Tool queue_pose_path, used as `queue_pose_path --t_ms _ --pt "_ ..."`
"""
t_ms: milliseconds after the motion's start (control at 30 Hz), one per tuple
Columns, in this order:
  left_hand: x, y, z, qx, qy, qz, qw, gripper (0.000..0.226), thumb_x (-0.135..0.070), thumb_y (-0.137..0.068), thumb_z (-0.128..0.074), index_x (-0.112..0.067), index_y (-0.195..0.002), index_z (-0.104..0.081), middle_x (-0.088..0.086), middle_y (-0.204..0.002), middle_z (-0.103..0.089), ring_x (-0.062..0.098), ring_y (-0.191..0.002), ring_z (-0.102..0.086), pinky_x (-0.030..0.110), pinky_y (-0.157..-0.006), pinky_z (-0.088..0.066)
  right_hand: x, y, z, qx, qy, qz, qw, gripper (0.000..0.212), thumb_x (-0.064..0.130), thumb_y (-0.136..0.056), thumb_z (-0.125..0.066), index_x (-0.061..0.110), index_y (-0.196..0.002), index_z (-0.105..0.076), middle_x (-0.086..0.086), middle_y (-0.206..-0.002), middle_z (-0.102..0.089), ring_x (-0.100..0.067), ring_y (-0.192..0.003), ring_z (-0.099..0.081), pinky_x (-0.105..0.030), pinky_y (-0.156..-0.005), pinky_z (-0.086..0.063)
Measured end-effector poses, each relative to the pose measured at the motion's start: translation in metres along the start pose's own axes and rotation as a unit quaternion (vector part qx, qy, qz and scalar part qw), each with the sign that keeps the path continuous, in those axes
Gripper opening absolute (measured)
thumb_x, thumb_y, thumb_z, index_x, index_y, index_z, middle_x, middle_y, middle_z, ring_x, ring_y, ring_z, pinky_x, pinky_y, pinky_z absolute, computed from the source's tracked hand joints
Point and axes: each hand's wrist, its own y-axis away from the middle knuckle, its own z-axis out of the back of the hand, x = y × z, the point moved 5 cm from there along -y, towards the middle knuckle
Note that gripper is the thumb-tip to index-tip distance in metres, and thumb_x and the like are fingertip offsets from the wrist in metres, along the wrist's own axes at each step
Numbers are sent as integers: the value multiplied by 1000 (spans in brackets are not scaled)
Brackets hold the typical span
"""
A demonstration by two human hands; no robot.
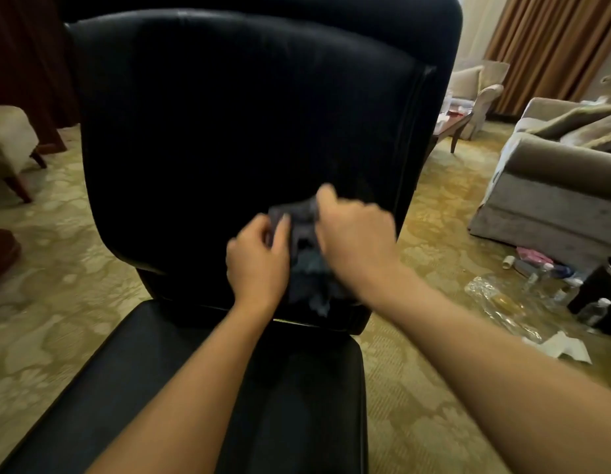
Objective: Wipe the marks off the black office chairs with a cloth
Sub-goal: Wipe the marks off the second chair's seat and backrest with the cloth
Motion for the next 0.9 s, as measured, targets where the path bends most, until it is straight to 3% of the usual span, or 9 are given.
queue_pose_path --t_ms 100,167,333,433,500,567,667,767,900 --pt "-62 -41 5 -45 55 -56 996 50 -41 -95 -59 -20 -58 -33 -5 -53 -38 15 -60 -41 31 -58 -24 -34 -47 38 -33 -11 -23 999 24 23 -93 -57 14 -114 -53 -17 -89 -70 -43 -81 -67 -41 -60 -48" --pt "-93 -57 0 -41 32 -78 996 44 -46 -95 -57 -23 -62 -40 -8 -59 -45 12 -64 -47 29 -59 -27 -58 -64 49 -55 -42 -39 997 24 23 -98 -48 13 -119 -47 -21 -99 -67 -47 -92 -63 -45 -66 -44" --pt "-77 -36 -37 2 -87 -50 995 28 -51 -96 -51 -27 -89 -62 3 -90 -70 30 -90 -66 31 -64 -37 -61 -33 8 20 -1 -59 998 22 18 -98 -52 11 -118 -49 -20 -92 -68 -44 -84 -66 -38 -58 -35" --pt "-28 3 -41 32 -124 -35 991 26 -48 -98 -51 -29 -104 -67 10 -92 -71 36 -90 -66 33 -65 -41 -34 5 -13 86 30 -29 995 24 18 -86 -66 11 -108 -59 -12 -76 -70 -37 -67 -69 -33 -49 -43" --pt "2 29 -37 78 -156 -27 984 23 -47 -98 -53 -29 -98 -67 6 -87 -69 32 -88 -67 31 -62 -39 -10 30 -25 167 26 56 984 23 16 -90 -59 11 -112 -56 -9 -88 -71 -35 -77 -71 -33 -53 -44" --pt "17 43 -30 112 -155 -14 981 27 -46 -97 -55 -27 -79 -57 -2 -72 -59 28 -82 -66 29 -59 -32 -1 45 -32 226 -26 79 971 21 16 -96 -49 11 -116 -47 -9 -102 -68 -35 -91 -68 -36 -58 -37" --pt "-4 23 -14 70 -68 -13 995 42 -46 -96 -57 -25 -63 -41 -7 -60 -43 31 -74 -63 31 -57 -27 -17 25 -10 149 -42 17 988 28 23 -97 -50 14 -122 -43 -15 -104 -68 -40 -94 -66 -37 -62 -35" --pt "-62 -16 -3 -9 4 -89 996 41 -46 -95 -55 -21 -66 -41 -6 -59 -41 31 -71 -60 31 -58 -25 -48 -13 31 33 -55 -42 997 35 30 -98 -49 14 -128 -43 -21 -103 -66 -44 -96 -63 -43 -68 -43" --pt "-114 -40 -14 -11 -78 -130 988 28 -50 -96 -52 -27 -82 -58 -8 -79 -60 16 -78 -59 28 -64 -31 -82 -42 45 4 -83 -67 994 27 26 -100 -48 11 -122 -45 -18 -101 -62 -39 -94 -60 -39 -66 -34"
